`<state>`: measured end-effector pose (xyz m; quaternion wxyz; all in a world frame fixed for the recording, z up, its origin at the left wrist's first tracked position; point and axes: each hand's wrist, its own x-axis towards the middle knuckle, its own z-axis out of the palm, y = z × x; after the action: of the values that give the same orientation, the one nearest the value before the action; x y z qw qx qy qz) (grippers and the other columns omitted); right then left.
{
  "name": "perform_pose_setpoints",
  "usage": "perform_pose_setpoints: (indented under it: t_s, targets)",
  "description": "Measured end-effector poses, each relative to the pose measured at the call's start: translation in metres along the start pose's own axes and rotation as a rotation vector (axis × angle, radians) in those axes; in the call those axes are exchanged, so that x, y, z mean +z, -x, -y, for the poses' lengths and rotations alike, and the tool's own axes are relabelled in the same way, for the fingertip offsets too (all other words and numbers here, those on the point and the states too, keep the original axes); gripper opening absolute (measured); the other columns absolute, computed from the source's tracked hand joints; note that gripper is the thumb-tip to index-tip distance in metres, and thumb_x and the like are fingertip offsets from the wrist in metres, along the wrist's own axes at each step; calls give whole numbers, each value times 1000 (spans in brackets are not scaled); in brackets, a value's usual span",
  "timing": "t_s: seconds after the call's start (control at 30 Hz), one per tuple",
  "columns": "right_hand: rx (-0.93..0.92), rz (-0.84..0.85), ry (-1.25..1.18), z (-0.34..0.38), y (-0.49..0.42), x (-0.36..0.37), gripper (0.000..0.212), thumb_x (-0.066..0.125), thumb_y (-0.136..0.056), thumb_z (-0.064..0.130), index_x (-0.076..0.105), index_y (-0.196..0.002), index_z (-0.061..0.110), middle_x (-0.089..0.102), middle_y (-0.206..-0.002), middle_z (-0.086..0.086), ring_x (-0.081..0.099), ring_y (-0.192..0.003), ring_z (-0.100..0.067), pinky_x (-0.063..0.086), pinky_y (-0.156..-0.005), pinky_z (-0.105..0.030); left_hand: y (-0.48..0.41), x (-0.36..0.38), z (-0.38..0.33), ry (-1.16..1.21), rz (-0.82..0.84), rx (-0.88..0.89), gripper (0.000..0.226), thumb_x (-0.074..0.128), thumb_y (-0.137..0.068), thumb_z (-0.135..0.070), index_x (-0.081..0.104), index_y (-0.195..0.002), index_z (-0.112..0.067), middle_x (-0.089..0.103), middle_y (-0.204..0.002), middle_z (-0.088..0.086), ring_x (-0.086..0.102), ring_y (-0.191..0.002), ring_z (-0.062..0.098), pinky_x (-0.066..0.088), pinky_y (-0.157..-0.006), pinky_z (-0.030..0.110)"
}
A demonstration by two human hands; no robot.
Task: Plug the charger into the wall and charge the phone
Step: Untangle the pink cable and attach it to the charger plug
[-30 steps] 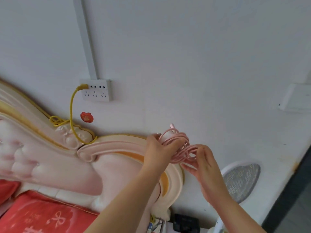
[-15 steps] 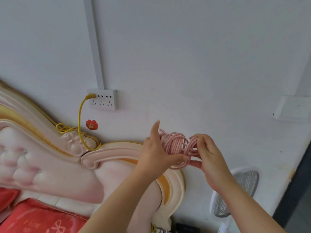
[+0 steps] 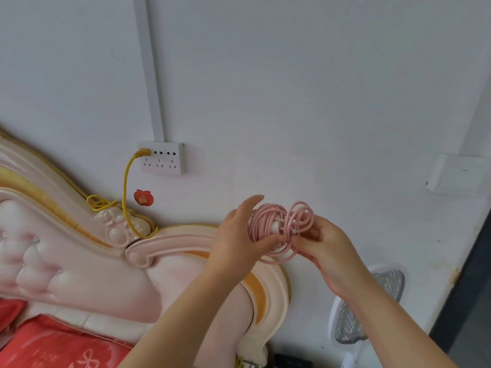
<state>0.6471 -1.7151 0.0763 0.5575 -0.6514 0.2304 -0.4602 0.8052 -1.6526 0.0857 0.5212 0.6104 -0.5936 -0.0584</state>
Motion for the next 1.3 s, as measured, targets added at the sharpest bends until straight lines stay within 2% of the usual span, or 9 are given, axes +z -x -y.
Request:
perform_pose_setpoints:
  t_s: [0.1, 0.23, 0.4, 0.57, 0.73, 0.93, 1.03, 1.2, 1.3]
  targets:
    - [-40, -33, 72, 4, -3, 4, 32, 64, -78, -1, 70, -98, 22, 76, -94, -2, 70, -91, -15, 54, -71, -22, -3, -4, 1, -58, 63, 3, 72, 80, -57, -41, 46, -120, -42, 46, -101, -13, 47, -87, 1, 32, -67, 1]
    - [-57, -32, 136, 8, -5, 8, 35, 67, -74, 3, 72, -95, 30, 77, -87, 2, 71, -84, -12, 54, -66, -19, -6, -5, 6, -102, 113, -25, 70, 81, -57, -38, 49, -119, -36, 35, -138, 2, 39, -124, 13, 31, -86, 12]
    - [4, -118, 166, 7, -9, 7, 37, 68, -74, 5, 66, -104, 27, 77, -78, 4, 72, -74, -10, 53, -61, -18, -7, -6, 5, -15, 34, 9, 46, 81, -57, -33, 50, -88, -46, 61, -89, -14, 56, -81, -1, 39, -63, 12]
    - [149, -147, -89, 0, -3, 4, 31, 66, -76, -6, 61, -98, 15, 70, -70, -4, 69, -63, -12, 55, -57, -21, -17, -19, 7, 32, -177, -49, 47, 79, -62, -34, 47, -95, -37, 57, -83, -21, 53, -77, -7, 40, -64, 12]
    - [-61, -155, 13, 10, 9, 10, 22, 72, -73, 3, 65, -69, 23, 70, -65, 0, 69, -64, -13, 52, -55, -18, -17, -26, 8, 199, -106, -157, 34, 77, -67, -27, 53, -87, -40, 64, -84, -16, 61, -71, -3, 50, -54, 16]
    - [-240, -286, 40, 32, -14, 21, 32, 67, -77, 1, 58, -67, 30, 66, -76, -1, 71, -66, -18, 56, -55, -23, 1, -11, -2, 586, 92, -271, 22, 64, -71, -34, 59, -92, -39, 68, -73, -9, 60, -58, 10, 43, -45, 25]
    - [-238, -385, -1, 29, -24, 29, 29, 65, -79, 1, 55, -72, 27, 65, -77, -2, 72, -64, -19, 55, -52, -24, 5, -10, -5, 660, 157, -196, 33, 67, -71, -42, 59, -102, -34, 70, -84, -8, 64, -68, 10, 47, -52, 23]
    - [-238, -440, 23, 23, -30, 33, 31, 66, -79, 4, 55, -70, 31, 64, -79, -1, 71, -63, -16, 55, -52, -23, 8, -18, 1, 520, 303, -33, 71, 79, -63, 1, 48, -119, -30, 66, -109, -12, 63, -99, 4, 50, -76, 14]
    - [-233, -451, 37, 22, -30, 34, 31, 66, -79, 4, 55, -70, 32, 65, -77, 1, 71, -63, -14, 55, -52, -24, 8, -18, 2, 416, 228, -1, 72, 79, -62, 0, 48, -118, -34, 65, -107, -16, 62, -97, -2, 50, -77, 12]
